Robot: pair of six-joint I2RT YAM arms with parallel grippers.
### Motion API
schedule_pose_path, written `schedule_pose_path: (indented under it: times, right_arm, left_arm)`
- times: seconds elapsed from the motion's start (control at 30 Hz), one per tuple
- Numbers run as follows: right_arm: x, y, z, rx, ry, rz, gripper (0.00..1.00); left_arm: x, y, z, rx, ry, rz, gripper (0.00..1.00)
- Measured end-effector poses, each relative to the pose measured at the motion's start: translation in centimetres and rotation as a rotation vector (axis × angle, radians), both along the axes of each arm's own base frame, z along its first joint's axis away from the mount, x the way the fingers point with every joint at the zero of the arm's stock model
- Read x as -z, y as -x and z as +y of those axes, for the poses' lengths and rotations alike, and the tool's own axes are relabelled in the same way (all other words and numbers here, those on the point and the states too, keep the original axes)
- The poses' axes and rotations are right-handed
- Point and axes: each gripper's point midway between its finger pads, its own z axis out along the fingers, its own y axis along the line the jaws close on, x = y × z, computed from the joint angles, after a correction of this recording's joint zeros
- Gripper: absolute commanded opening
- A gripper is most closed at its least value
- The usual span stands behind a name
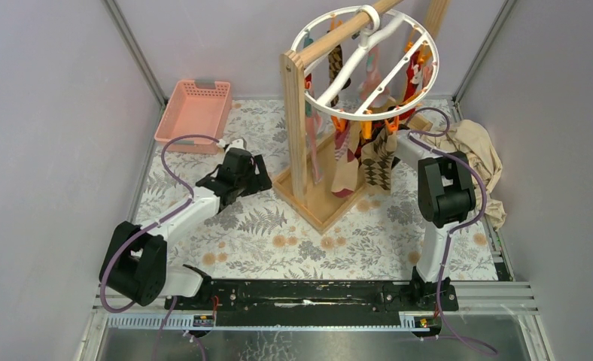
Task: Remove the socks clipped to the hanger
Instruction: Adjust the clothesline at the center of the board.
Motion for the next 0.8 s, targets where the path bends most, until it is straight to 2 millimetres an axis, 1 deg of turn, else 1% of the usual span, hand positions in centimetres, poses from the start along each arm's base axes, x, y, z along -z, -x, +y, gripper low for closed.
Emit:
schedule_pose_path:
  times: [0.07, 0.17, 0.23, 0.27, 0.3, 0.37, 0.4, 0.43, 0.47, 0.5, 0.53, 0.6, 0.67, 0.7, 0.8]
  right_arm:
    - [0.0, -0.1, 0.1, 0.023, -0.008, -0.004, 0.00]
    - [0.0, -0.5, 0.2, 0.046, -0.019, -0.009, 0.00]
    - [0.1, -1.0, 0.3, 0.053, -0.027, -0.013, 0.00]
    - [0.0, -1.2, 0.4, 0.053, -0.030, -0.016, 0.06]
    - [0.0, -1.6, 0.5, 0.053, -0.033, -0.020, 0.15]
    - [0.0, -2.4, 0.7, 0.050, -0.040, -0.027, 0.37]
    - [0.0, -2.8, 0.8, 0.046, -0.045, -0.035, 0.51]
    - [-0.1, -3.2, 0.9, 0.046, -0.049, -0.049, 0.61]
    - [-0.1, -3.9, 1.1, 0.051, -0.067, -0.076, 0.68]
    - [-0.2, -4.5, 1.3, 0.049, -0.081, -0.101, 0.72]
    - [-0.2, -5.0, 1.5, 0.043, -0.094, -0.126, 0.75]
    - [-0.1, -5.6, 1.7, 0.025, -0.111, -0.176, 0.78]
    - [-0.3, -5.6, 1.8, 0.007, -0.124, -0.208, 0.78]
    - [-0.6, -5.5, 1.8, -0.007, -0.128, -0.223, 0.78]
    - [-2.0, -4.9, 1.6, -0.041, -0.128, -0.274, 0.78]
  left_arm:
    - [0.3, 0.5, -0.3, 0.013, 0.006, 0.010, 0.88]
    - [0.8, 1.3, -1.2, 0.039, 0.019, 0.029, 0.96]
    - [0.9, 1.8, -1.8, 0.054, 0.026, 0.037, 0.98]
    - [0.9, 1.9, -2.0, 0.060, 0.030, 0.038, 0.98]
    - [0.9, 2.0, -2.3, 0.067, 0.034, 0.038, 0.98]
    - [0.9, 2.3, -2.8, 0.078, 0.042, 0.040, 0.97]
    - [0.9, 2.4, -3.1, 0.083, 0.046, 0.042, 0.96]
    - [0.8, 2.6, -3.4, 0.088, 0.049, 0.043, 0.93]
    - [0.8, 2.7, -3.6, 0.091, 0.053, 0.045, 0.90]
    - [0.8, 2.8, -3.9, 0.094, 0.057, 0.047, 0.87]
    - [0.8, 3.0, -4.1, 0.097, 0.061, 0.048, 0.81]
    - [0.8, 3.3, -4.6, 0.101, 0.071, 0.052, 0.68]
    - [0.8, 3.5, -5.1, 0.107, 0.076, 0.054, 0.53]
    - [0.9, 3.7, -5.5, 0.111, 0.080, 0.055, 0.48]
    - [1.7, 4.1, -6.4, 0.120, 0.078, 0.077, 0.39]
